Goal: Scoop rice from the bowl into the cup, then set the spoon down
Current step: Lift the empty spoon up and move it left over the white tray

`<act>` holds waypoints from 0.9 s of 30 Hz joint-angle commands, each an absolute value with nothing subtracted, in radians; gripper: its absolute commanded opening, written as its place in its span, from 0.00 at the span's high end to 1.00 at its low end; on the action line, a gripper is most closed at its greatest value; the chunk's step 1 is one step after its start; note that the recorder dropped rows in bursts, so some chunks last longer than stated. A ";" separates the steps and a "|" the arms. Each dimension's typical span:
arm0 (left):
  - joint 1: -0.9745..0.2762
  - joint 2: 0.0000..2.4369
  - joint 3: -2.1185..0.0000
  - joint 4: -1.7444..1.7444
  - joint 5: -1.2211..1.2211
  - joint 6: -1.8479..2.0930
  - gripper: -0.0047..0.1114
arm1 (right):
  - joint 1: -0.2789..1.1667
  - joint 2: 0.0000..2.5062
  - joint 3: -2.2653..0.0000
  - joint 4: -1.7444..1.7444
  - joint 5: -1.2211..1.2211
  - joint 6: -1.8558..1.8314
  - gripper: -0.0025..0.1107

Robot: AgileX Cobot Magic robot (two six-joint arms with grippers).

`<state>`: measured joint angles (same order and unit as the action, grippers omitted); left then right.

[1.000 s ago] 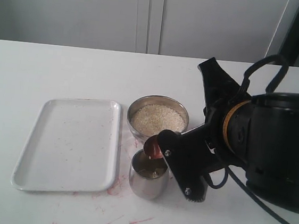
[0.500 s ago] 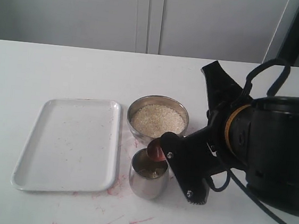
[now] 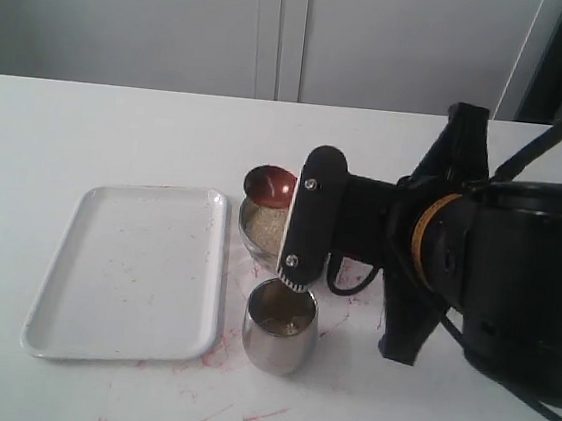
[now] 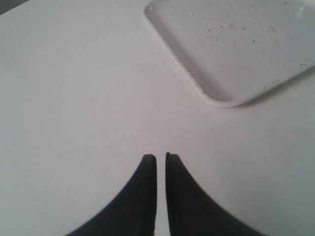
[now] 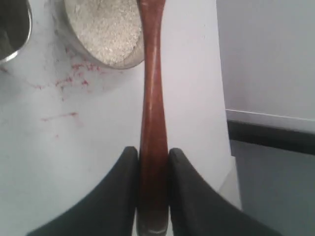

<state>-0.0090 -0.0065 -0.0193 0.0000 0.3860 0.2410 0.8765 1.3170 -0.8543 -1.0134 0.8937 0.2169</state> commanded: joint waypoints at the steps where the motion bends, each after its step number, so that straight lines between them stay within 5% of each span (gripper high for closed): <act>1: -0.013 0.000 -0.010 0.000 0.427 0.235 0.84 | 0.877 1.290 -0.851 -1.001 0.794 0.549 0.98; 8: -0.013 0.000 -0.010 0.000 0.427 0.235 0.84 | 0.877 1.239 -0.908 -0.759 0.551 0.832 0.98; 27: -0.013 0.000 -0.010 0.000 0.427 0.235 0.84 | 0.877 1.269 -1.359 -0.259 0.567 0.663 0.98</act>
<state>-0.0090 -0.0065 -0.0193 0.0000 0.3860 0.2410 0.8765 1.2556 -1.3207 -0.3040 0.5494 0.7174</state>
